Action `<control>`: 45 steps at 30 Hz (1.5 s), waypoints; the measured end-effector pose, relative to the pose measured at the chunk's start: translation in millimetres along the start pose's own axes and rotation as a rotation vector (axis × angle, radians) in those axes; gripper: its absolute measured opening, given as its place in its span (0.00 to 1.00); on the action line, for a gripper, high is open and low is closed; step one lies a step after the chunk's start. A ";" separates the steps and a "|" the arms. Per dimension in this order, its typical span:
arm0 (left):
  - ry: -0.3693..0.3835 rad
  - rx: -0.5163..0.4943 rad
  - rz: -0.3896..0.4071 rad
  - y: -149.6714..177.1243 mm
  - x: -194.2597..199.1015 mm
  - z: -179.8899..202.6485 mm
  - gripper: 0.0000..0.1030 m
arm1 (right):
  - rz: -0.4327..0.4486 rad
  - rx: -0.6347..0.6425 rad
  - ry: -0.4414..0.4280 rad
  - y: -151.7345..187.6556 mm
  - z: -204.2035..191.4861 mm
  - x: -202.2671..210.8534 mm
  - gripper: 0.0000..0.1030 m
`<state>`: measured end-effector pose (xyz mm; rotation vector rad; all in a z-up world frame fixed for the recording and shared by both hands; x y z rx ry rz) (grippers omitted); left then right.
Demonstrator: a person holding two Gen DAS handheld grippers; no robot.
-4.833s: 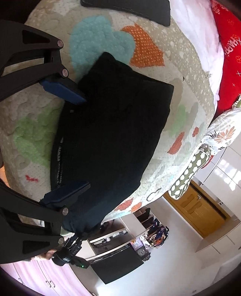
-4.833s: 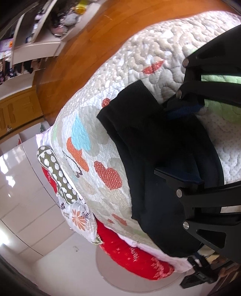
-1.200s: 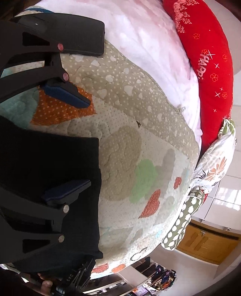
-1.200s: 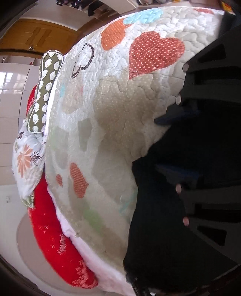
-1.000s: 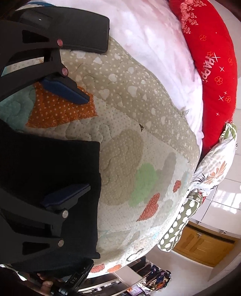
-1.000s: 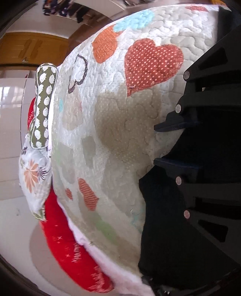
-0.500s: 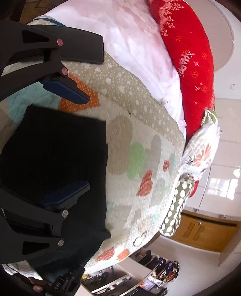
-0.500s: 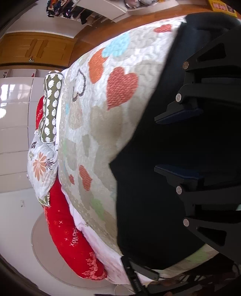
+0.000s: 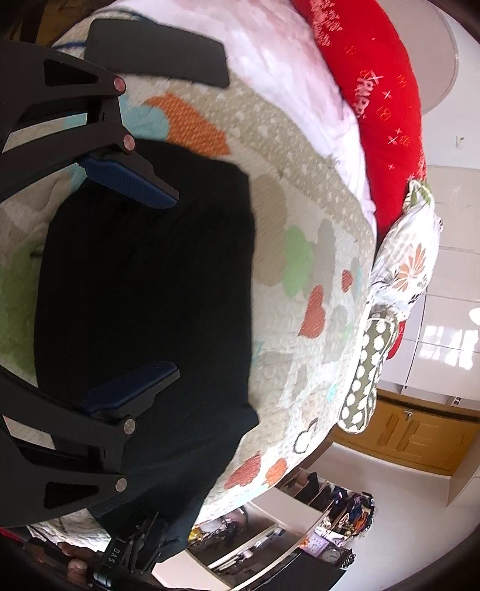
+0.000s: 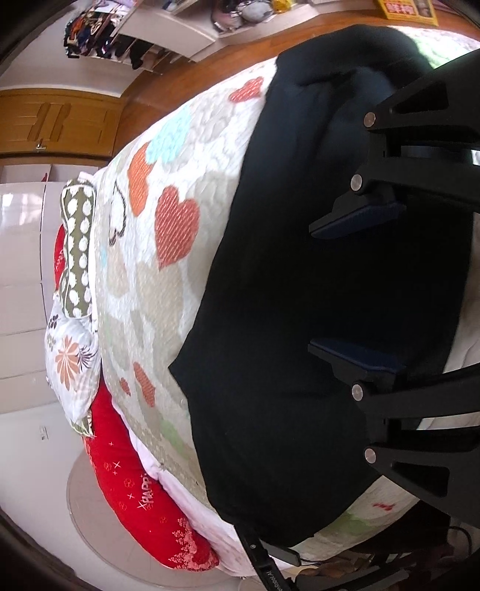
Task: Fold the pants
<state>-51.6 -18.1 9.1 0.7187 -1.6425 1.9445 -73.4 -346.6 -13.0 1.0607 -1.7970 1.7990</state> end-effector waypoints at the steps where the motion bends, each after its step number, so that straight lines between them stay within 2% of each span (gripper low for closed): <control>1: 0.005 -0.001 -0.004 3.4 -1.1 1.8 0.83 | -0.002 -0.007 0.002 3.3 4.4 -1.6 0.58; 3: 0.010 -0.011 -0.026 11.2 -10.1 6.3 0.83 | -0.004 -0.016 -0.001 7.2 8.9 -3.4 0.58; 5: -0.014 -0.043 -0.058 19.2 -22.2 12.7 0.86 | 0.003 -0.024 -0.008 7.5 11.0 0.8 0.58; 9: -0.047 -0.101 -0.053 21.1 -21.2 23.7 0.86 | 0.017 -0.089 -0.057 11.5 27.0 22.9 0.59; 11: 0.006 -0.097 -0.051 14.8 -15.9 29.3 0.86 | 0.046 -0.138 -0.093 19.6 41.9 43.5 0.61; 13: 0.040 -0.110 -0.043 8.0 -12.1 40.2 0.86 | 0.061 -0.173 -0.083 29.0 56.0 61.1 0.66; 18: 0.166 -0.227 -0.033 -8.2 -13.0 94.4 0.87 | 0.047 -0.235 -0.059 53.8 85.6 88.6 0.68; 21: 0.276 -0.316 -0.080 -15.0 -24.4 141.4 0.87 | 0.034 -0.295 -0.056 64.9 102.5 86.1 0.69; 24: 0.371 -0.387 -0.129 -17.7 -37.1 181.2 0.87 | 0.066 -0.348 -0.079 66.4 113.1 83.5 0.69; 26: 0.470 -0.449 -0.181 -18.3 -47.5 216.6 0.87 | 0.085 -0.364 -0.083 63.6 116.8 79.9 0.70; 31: 0.636 -0.591 -0.256 -19.4 -68.6 290.6 0.87 | 0.105 -0.373 -0.092 57.0 122.5 71.3 0.70; 35: 0.716 -0.723 -0.291 -13.9 -82.3 335.9 0.87 | 0.125 -0.383 -0.117 57.6 129.0 64.4 0.71; 39: 0.698 -0.820 -0.317 -7.2 -106.7 366.5 0.87 | 0.154 -0.378 -0.138 58.4 131.1 59.2 0.74; 40: 0.701 -0.846 -0.338 -3.2 -113.5 373.2 0.87 | 0.156 -0.375 -0.137 58.2 131.1 57.8 0.74; 42: 0.725 -0.881 -0.327 -0.4 -115.1 378.7 0.87 | 0.171 -0.374 -0.134 56.1 131.5 53.1 0.74; 43: 0.740 -0.889 -0.326 0.4 -113.9 379.1 0.87 | 0.181 -0.382 -0.136 55.6 132.5 50.9 0.72; 44: 0.752 -0.889 -0.332 0.5 -113.5 380.1 0.81 | 0.194 -0.391 -0.131 55.4 133.7 49.2 0.68; 45: 0.771 -0.885 -0.346 0.5 -113.4 381.6 0.72 | 0.202 -0.400 -0.114 55.2 135.5 47.3 0.51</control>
Point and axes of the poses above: each gripper's, at about its wrist camera, not at the fingertips, and x roughly against the way its jaws point, z to its right, y to its underside, the point moved 1 cm from there along -x, roughly the way its jaws point, and after that the axes turned 4 degrees about z, right-handed, at the moved point
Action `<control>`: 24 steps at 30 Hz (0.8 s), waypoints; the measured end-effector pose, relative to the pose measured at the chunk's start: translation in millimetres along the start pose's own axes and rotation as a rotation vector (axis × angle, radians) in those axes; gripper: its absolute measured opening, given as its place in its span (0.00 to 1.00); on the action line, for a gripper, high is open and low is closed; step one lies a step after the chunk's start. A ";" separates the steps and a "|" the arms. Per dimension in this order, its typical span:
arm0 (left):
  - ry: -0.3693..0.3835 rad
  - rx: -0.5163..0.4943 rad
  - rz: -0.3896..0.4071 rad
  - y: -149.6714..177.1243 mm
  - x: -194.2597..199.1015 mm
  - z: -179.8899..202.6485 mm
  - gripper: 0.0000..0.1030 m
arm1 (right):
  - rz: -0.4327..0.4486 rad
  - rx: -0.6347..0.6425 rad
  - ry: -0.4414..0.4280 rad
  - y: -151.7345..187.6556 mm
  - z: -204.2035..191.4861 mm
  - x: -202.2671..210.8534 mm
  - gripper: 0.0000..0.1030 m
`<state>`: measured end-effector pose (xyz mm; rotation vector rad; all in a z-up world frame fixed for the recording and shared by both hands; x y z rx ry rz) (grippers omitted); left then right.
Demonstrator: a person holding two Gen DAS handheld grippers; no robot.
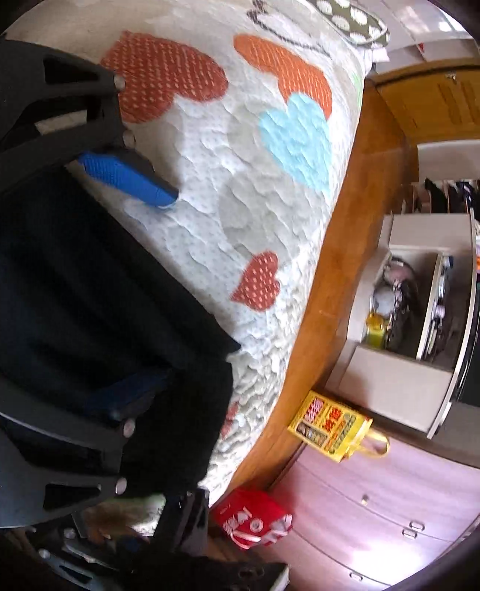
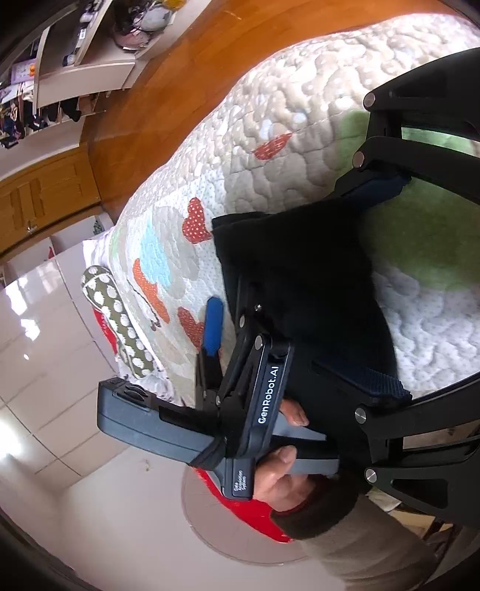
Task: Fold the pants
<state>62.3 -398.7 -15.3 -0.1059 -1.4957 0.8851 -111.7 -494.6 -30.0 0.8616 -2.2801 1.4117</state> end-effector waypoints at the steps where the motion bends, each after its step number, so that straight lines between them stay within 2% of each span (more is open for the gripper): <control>1: 0.011 -0.001 0.002 -0.6 0.2 0.6 0.67 | 0.005 -0.009 0.009 -0.3 1.1 -1.3 0.31; 3: 0.094 0.003 0.001 1.2 2.7 0.9 0.29 | 0.012 -0.060 -0.020 -1.2 7.3 -5.0 0.27; 5: 0.106 0.009 0.008 2.3 2.8 2.1 0.26 | 0.015 -0.058 -0.027 -4.5 4.8 -4.3 0.24; 8: 0.129 0.048 0.031 3.0 12.7 -1.7 0.14 | 0.025 -0.037 -0.036 -13.4 -5.5 1.6 0.21; 10: 0.133 0.062 0.053 5.6 26.4 -7.0 0.12 | 0.044 -0.006 -0.045 -22.4 -19.1 8.5 0.20; 13: 0.134 0.089 0.120 5.6 59.2 -13.8 0.12 | 0.073 0.064 -0.066 -37.1 -46.8 18.7 0.19; 16: 0.105 0.141 0.206 11.0 113.0 -27.6 0.14 | 0.098 0.150 -0.110 -51.4 -86.9 24.8 0.19; 19: 0.015 0.220 0.255 30.3 162.1 -49.7 0.27 | 0.098 0.272 -0.163 -52.6 -139.1 18.3 0.20; 21: -0.047 0.285 0.280 49.8 188.5 -61.5 0.53 | 0.070 0.332 -0.199 -44.6 -167.3 3.8 0.20; 22: -0.075 0.339 0.301 66.7 205.5 -70.8 0.57 | 0.047 0.354 -0.215 -38.1 -179.8 -7.1 0.20; 24: -0.105 0.405 0.321 97.9 226.9 -82.3 0.59 | -0.024 0.405 -0.245 -14.8 -205.5 -39.6 0.26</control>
Point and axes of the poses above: each gripper's, at about its wrist camera, not at the fingertips, and x roughly against the way its jaws point, z to its right, y to its underside, the point moved 1 cm from there along -x, roughly the way its jaws point, and after that the axes turned 4 degrees about z, right-handed, at the moved point
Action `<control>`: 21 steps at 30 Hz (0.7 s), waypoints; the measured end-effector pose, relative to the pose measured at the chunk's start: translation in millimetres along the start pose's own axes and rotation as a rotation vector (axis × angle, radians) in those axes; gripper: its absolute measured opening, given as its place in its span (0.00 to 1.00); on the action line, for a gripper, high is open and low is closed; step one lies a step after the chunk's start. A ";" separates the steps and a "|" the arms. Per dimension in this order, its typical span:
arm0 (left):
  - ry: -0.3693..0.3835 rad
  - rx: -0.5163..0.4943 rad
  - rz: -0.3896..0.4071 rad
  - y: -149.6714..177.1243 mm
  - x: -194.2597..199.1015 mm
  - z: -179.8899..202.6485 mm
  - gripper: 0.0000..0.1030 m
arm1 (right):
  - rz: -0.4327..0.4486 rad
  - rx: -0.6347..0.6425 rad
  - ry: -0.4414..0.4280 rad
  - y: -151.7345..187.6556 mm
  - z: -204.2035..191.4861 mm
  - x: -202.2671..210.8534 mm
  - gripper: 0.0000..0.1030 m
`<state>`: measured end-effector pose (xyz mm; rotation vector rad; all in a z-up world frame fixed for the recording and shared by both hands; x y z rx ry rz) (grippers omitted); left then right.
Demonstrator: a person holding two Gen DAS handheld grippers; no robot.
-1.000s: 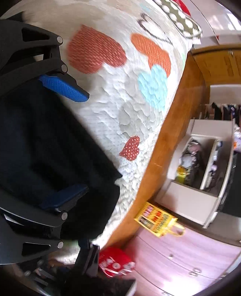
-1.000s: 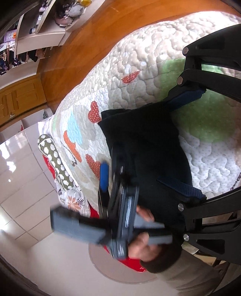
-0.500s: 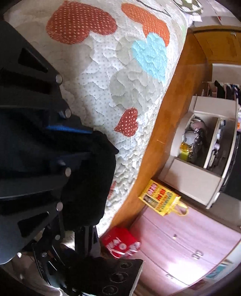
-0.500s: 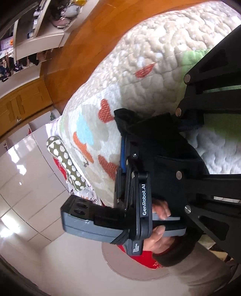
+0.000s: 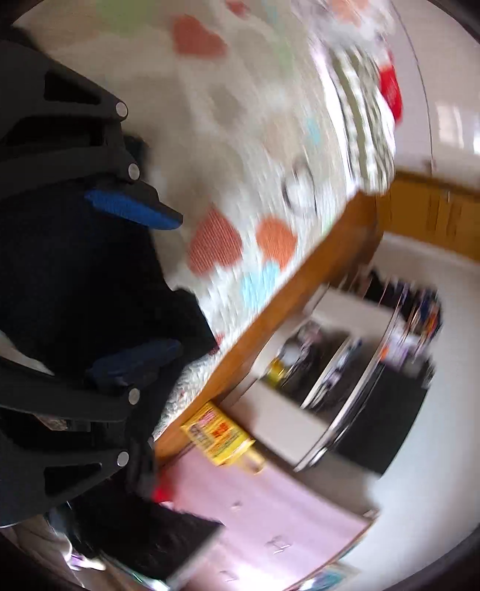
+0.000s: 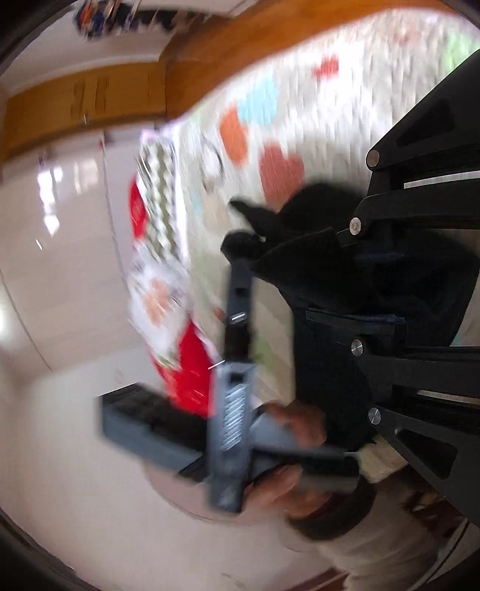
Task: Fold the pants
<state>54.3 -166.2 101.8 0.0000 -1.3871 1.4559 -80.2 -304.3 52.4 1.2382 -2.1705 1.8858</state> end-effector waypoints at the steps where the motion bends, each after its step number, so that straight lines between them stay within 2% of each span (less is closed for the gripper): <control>1: -0.031 0.029 0.008 9.7 11.1 -11.9 0.60 | -0.040 0.006 -0.035 7.4 -6.3 -16.2 0.36; 2: -0.078 0.062 0.011 22.8 23.9 -25.7 0.63 | -0.140 0.003 -0.080 21.3 -14.4 -43.2 0.46; 3: -0.100 0.079 0.010 30.8 25.1 -30.7 0.63 | -0.211 -0.001 -0.091 31.1 -18.7 -58.0 0.55; 4: -0.128 0.108 0.005 43.1 31.8 -41.1 0.63 | -0.269 -0.004 -0.101 39.0 -22.3 -67.6 0.55; 5: -0.148 0.139 -0.001 55.0 35.0 -48.7 0.63 | -0.278 0.004 -0.113 43.3 -25.4 -67.2 0.55; 8: -0.190 0.213 -0.021 85.3 38.7 -60.5 0.63 | -0.193 -0.015 -0.152 30.6 -13.0 -33.6 0.55; 10: -0.193 0.238 -0.021 96.5 41.0 -60.8 0.63 | -0.139 -0.033 -0.099 18.7 3.7 -20.0 0.57; 11: -0.185 0.254 -0.024 101.8 38.7 -59.4 0.63 | -0.116 -0.049 -0.045 14.3 16.6 -14.5 0.57; 14: -0.174 0.272 -0.020 110.3 29.7 -48.2 0.63 | -0.143 -0.098 0.028 13.6 40.3 -23.5 0.55; 16: -0.186 0.264 -0.025 112.9 19.8 -37.9 0.63 | -0.161 -0.083 0.065 15.1 46.9 -32.7 0.48; 17: -0.199 0.258 -0.019 112.9 16.5 -33.2 0.63 | -0.179 -0.069 0.087 17.3 47.9 -39.7 0.48; 21: -0.204 0.213 -0.003 117.7 8.0 -13.8 0.63 | -0.225 -0.050 0.104 33.6 52.2 -50.8 0.49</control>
Point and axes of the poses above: each gripper's, at about its wrist camera, not at the fingertips, and x roughly against the way its jaws point, z to its right, y to its underside, the point moved 1 cm from there along -x, roughly the way its jaws point, and after that the axes turned 4 degrees about z, right-handed, at the moved point
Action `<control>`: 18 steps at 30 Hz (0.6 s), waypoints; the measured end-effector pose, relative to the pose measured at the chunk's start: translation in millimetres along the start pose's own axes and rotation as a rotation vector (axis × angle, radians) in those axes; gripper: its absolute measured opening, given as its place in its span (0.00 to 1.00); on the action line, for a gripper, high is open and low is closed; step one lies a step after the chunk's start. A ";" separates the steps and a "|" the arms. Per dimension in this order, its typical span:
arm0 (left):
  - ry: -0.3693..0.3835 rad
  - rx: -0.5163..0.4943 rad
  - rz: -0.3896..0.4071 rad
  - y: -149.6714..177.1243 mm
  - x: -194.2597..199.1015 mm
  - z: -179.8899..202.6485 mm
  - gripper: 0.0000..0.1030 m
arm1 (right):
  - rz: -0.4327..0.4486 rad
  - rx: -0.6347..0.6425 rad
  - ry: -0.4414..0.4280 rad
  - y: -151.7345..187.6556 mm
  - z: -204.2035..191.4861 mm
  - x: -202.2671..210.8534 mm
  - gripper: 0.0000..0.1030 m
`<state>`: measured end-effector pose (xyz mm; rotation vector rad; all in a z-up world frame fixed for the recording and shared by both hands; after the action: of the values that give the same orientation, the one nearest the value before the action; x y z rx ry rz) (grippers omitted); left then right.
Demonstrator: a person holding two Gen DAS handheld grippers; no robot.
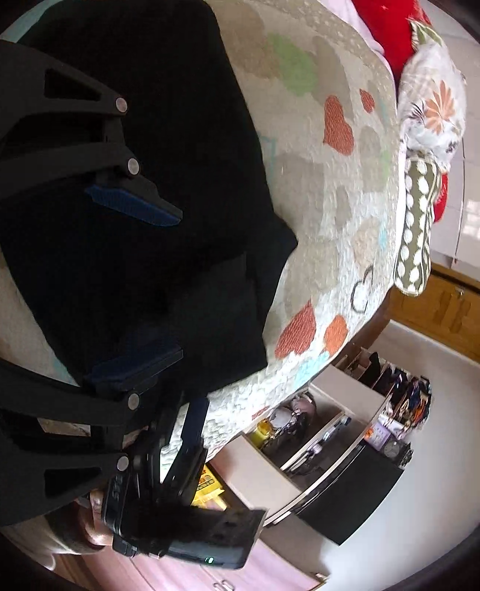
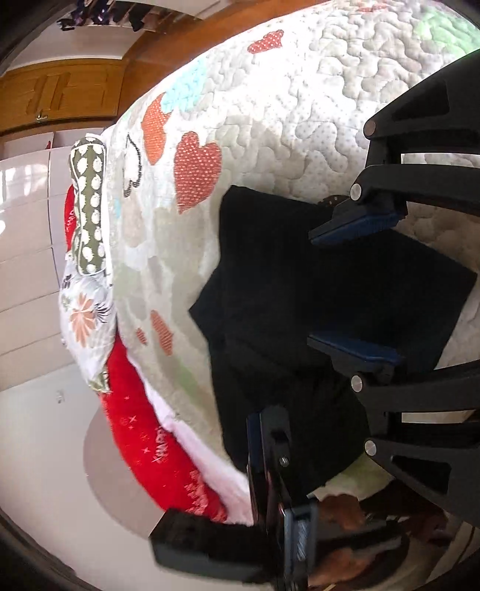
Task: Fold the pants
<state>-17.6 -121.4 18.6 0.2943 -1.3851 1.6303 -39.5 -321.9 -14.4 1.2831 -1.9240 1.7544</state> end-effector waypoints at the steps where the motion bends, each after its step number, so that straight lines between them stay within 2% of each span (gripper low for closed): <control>1: 0.002 -0.018 -0.006 2.3 -2.7 5.0 0.63 | -0.017 0.001 0.006 4.2 -0.9 -2.4 0.49; 3: -0.023 -0.069 -0.035 9.3 -12.0 13.6 0.62 | -0.020 0.000 0.020 10.5 -6.4 -0.6 0.49; 5: -0.060 -0.074 -0.109 22.4 -21.9 14.6 0.54 | -0.013 0.007 0.006 13.5 -13.2 10.6 0.49; 11: -0.074 -0.054 -0.091 33.8 4.3 5.0 0.53 | -0.012 0.111 -0.007 14.5 -35.9 22.2 0.49; 13: -0.105 -0.076 -0.072 34.7 13.2 7.2 0.53 | -0.048 0.144 -0.022 19.2 -45.0 15.3 0.49; 15: -0.131 -0.081 -0.055 33.3 20.4 6.3 0.53 | -0.079 0.187 0.002 28.1 -52.8 10.9 0.49; 16: -0.122 -0.071 -0.041 31.1 25.2 5.1 0.53 | -0.070 0.206 0.013 31.2 -55.9 12.2 0.49; 18: -0.111 -0.054 -0.019 25.8 30.2 4.6 0.53 | -0.075 0.192 -0.017 33.2 -55.3 19.1 0.49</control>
<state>-54.9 -108.4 24.6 0.3693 -1.5032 1.5784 -95.1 -284.2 -10.2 1.4169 -1.7263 1.9344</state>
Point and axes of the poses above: each gripper's, at about its wrist camera, not at the fingertips, and x roughly against the way its jaws point, z to its right, y to its underside, the point moved 1 cm from there along -x, roughly the way its jaws point, and after that the axes turned 4 degrees about z, right-handed, at the moved point
